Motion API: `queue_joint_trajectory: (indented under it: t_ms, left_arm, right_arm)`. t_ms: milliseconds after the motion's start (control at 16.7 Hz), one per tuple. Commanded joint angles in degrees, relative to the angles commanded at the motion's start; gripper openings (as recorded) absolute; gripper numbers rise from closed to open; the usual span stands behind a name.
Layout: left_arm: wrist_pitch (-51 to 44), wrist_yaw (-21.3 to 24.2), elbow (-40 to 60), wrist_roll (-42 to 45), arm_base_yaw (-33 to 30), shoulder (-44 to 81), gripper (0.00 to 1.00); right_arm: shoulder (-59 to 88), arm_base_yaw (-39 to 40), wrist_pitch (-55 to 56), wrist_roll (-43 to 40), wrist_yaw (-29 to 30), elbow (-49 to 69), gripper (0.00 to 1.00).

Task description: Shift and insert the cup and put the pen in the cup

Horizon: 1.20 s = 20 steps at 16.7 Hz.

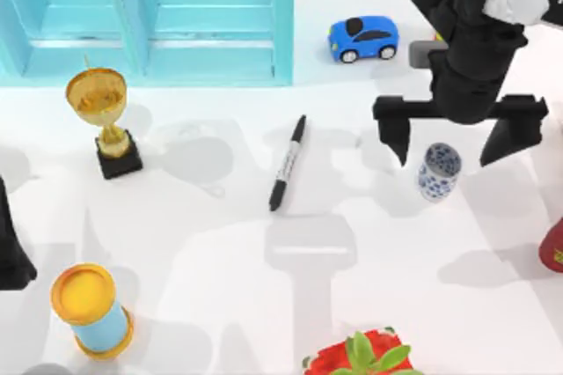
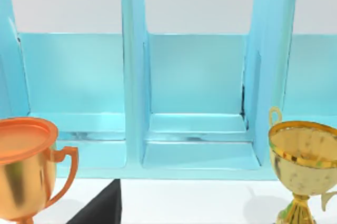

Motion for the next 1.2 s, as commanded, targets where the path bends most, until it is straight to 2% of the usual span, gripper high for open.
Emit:
queue_joint_trajectory:
  t_ms: [180, 360, 900, 1200]
  left_arm:
    - [0.0, 0.0, 0.0, 0.0, 0.0, 0.0, 1.0]
    - [0.0, 0.0, 0.0, 0.0, 0.0, 0.0, 1.0]
    - [0.0, 0.0, 0.0, 0.0, 0.0, 0.0, 1.0]
    - [0.0, 0.0, 0.0, 0.0, 0.0, 0.0, 1.0]
  right_arm:
    - [0.29, -0.12, -0.82, 0.03, 0.01, 0.87, 1.0]
    - [1.55, -0.02, -6.36, 0.06, 0.11, 6.67, 1.0]
    - [5.27, -0.28, -34.71, -0.14, -0.08, 39.77, 1.0]
    - [5.25, -0.43, -38.18, -0.23, 0.05, 43.42, 1.0]
